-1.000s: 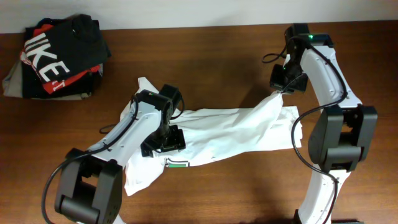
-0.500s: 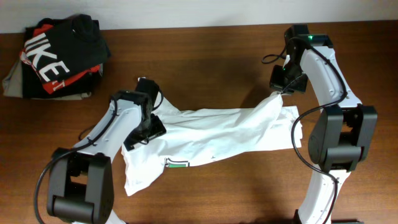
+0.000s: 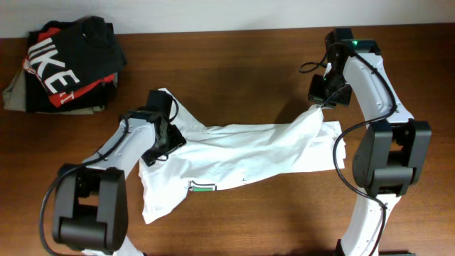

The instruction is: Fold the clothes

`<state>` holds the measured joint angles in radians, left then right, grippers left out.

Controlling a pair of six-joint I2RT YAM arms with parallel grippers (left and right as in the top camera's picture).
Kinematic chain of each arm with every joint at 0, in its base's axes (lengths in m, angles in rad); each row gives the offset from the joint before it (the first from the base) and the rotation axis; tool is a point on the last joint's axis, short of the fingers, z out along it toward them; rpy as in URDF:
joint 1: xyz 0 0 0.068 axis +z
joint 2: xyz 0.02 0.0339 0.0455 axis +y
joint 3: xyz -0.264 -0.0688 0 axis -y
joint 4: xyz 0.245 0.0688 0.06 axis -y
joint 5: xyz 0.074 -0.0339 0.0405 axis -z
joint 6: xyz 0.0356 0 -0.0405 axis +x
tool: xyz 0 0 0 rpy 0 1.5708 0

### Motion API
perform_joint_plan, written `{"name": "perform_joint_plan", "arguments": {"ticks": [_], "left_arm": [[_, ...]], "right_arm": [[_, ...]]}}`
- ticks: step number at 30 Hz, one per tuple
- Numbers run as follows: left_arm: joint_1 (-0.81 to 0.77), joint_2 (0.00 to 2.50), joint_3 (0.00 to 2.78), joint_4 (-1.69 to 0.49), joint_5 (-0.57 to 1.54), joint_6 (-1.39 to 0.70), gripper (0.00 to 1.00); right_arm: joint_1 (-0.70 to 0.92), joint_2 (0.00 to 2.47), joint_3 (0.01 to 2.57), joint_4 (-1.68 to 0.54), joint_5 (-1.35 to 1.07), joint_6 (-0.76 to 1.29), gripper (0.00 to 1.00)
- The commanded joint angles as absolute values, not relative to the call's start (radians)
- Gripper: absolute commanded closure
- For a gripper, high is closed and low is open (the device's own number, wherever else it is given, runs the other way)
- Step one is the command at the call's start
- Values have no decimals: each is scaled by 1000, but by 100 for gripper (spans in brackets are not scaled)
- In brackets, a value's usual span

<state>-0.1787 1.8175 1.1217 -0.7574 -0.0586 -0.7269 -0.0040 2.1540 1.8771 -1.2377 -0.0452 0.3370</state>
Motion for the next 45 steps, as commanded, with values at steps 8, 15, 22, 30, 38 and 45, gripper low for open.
{"name": "perform_joint_plan", "arguments": {"ticks": [8, 15, 22, 30, 38, 45], "left_arm": [[-173, 1851, 1113, -699, -80, -733, 66], [-74, 1851, 1114, -703, -128, -733, 99], [-69, 1851, 1113, -703, -132, -733, 99], [-69, 1851, 1113, -711, -131, -733, 99], [-69, 1851, 1113, -715, -132, -733, 99], [-69, 1851, 1113, -715, -132, -733, 99]], "right_arm": [[-7, 2158, 1872, -1237, -36, 342, 96], [-7, 2167, 1806, -1097, -37, 342, 91], [-7, 2167, 1732, -1002, -37, 342, 33], [-7, 2167, 1725, -1076, -130, 237, 25], [-7, 2167, 1625, -884, -170, 244, 81], [-7, 2167, 1625, -685, -176, 252, 85]]}}
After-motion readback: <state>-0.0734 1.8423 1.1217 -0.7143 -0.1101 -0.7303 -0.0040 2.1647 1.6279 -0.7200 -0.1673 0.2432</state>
